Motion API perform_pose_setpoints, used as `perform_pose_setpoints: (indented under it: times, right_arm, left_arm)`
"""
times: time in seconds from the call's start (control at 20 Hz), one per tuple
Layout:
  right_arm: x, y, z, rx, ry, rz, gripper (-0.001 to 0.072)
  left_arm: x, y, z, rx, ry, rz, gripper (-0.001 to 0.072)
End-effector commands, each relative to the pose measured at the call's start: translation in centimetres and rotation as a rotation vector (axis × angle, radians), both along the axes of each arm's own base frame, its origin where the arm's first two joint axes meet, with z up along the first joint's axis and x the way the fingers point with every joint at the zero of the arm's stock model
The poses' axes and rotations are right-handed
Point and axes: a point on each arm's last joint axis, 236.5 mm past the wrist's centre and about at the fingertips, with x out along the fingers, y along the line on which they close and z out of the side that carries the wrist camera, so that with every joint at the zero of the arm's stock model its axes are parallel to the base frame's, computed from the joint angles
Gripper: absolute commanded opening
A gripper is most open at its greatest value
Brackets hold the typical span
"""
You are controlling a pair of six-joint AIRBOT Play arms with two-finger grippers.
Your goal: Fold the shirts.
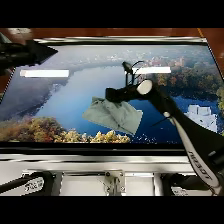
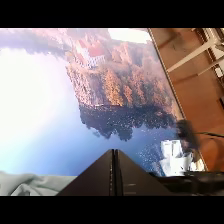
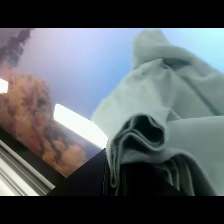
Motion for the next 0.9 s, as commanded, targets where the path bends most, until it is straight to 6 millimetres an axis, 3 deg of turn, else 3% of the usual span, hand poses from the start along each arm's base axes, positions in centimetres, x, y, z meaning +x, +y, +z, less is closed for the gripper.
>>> perform_pose_setpoints:
  times: [0.0, 0.15, 0.2, 0.25, 0.3, 0.35, 0.5, 0.55, 0.65, 0.7, 0.85]
  right_arm:
    - [0.9, 6.0, -5.1, 0.123, 0.079, -0.118, 0.0069]
    - [0.8, 7.3, -7.4, 0.16, 0.148, -0.168, 0.007]
    - [0.7, 7.6, -7.5, 0.174, 0.166, -0.175, 0.0111]
    - [0.7, 7.7, -7.4, 0.18, 0.17, -0.178, 0.027]
    - [0.6, 7.7, -7.2, 0.189, 0.178, -0.179, 0.0493]
    - [0.5, 7.6, -7.0, 0.191, 0.185, -0.159, 0.0563]
    - [-0.9, 6.2, -5.4, 0.182, 0.206, 0.003, 0.0567]
    - [-1.5, 4.5, -5.1, 0.151, 0.216, 0.061, 0.0567]
    - [-3.0, -1.7, -5.7, -0.007, 0.258, 0.169, 0.0566]
    - [-4.0, -5.7, -6.5, -0.114, 0.313, 0.191, 0.0567]
    - [-6.7, -20.4, -8.8, -0.506, 0.533, 0.085, 0.0569]
  left_arm:
    - [-4.0, 2.0, 2.6, 0.044, -0.037, -0.029, 0.0042]
    - [-5.0, 1.4, 2.8, 0.052, -0.038, -0.059, 0.0042]
    - [-5.0, 1.1, 2.7, 0.054, -0.037, -0.067, 0.0042]
    - [-5.0, 0.9, 2.5, 0.057, -0.041, -0.071, 0.0041]
    - [-4.9, 0.8, 2.2, 0.055, -0.034, -0.072, 0.0042]
    - [-5.0, 0.6, 1.6, 0.052, -0.019, -0.078, 0.0041]
    - [-5.0, 0.4, 0.0, 0.044, 0.021, -0.087, 0.0042]
    - [-5.1, 0.4, -0.3, 0.044, 0.026, -0.089, 0.0042]
    - [-5.0, 0.4, -0.5, 0.045, 0.028, -0.089, 0.0042]
    - [-5.0, 0.4, -0.5, 0.045, 0.028, -0.089, 0.0042]
    - [-5.0, 0.4, -0.5, 0.045, 0.028, -0.089, 0.0042]
